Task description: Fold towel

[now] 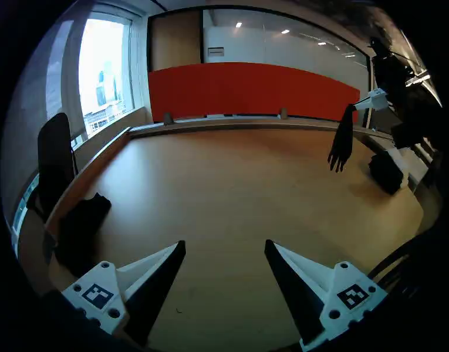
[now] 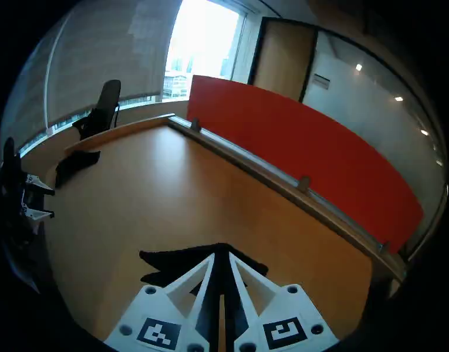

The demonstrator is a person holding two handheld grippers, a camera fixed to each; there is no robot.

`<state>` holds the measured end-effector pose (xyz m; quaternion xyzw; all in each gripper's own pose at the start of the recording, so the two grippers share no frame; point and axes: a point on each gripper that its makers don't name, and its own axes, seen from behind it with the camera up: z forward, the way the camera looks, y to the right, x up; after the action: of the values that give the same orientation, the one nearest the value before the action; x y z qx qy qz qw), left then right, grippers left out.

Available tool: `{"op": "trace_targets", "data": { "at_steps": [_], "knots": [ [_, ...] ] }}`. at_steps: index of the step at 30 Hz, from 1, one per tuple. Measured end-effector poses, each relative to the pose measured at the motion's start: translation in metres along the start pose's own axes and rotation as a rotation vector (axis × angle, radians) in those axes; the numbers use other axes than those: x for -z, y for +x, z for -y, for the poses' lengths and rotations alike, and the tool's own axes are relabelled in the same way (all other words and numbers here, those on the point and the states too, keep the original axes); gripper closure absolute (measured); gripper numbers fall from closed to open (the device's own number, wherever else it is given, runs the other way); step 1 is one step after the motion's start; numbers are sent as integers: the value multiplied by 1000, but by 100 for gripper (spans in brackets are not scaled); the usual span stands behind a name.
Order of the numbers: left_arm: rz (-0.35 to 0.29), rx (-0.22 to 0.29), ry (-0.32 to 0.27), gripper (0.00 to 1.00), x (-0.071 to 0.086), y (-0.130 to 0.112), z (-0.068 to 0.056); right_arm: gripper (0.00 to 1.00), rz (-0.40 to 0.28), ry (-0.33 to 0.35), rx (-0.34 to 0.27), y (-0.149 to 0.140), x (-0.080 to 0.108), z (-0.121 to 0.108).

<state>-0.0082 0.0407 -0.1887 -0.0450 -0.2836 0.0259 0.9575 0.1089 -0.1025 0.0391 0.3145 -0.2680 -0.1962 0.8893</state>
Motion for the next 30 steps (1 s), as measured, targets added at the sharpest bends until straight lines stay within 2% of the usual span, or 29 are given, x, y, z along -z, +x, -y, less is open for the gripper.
{"op": "trace_targets", "data": {
  "at_steps": [14, 30],
  "knots": [
    [12, -3, 5, 0, -4, 0, -2, 98, 50, -44, -45, -32, 24, -56],
    [21, -21, -4, 0, -12, 7, -11, 98, 107, -113, -81, -67, 48, -116]
  ]
}}
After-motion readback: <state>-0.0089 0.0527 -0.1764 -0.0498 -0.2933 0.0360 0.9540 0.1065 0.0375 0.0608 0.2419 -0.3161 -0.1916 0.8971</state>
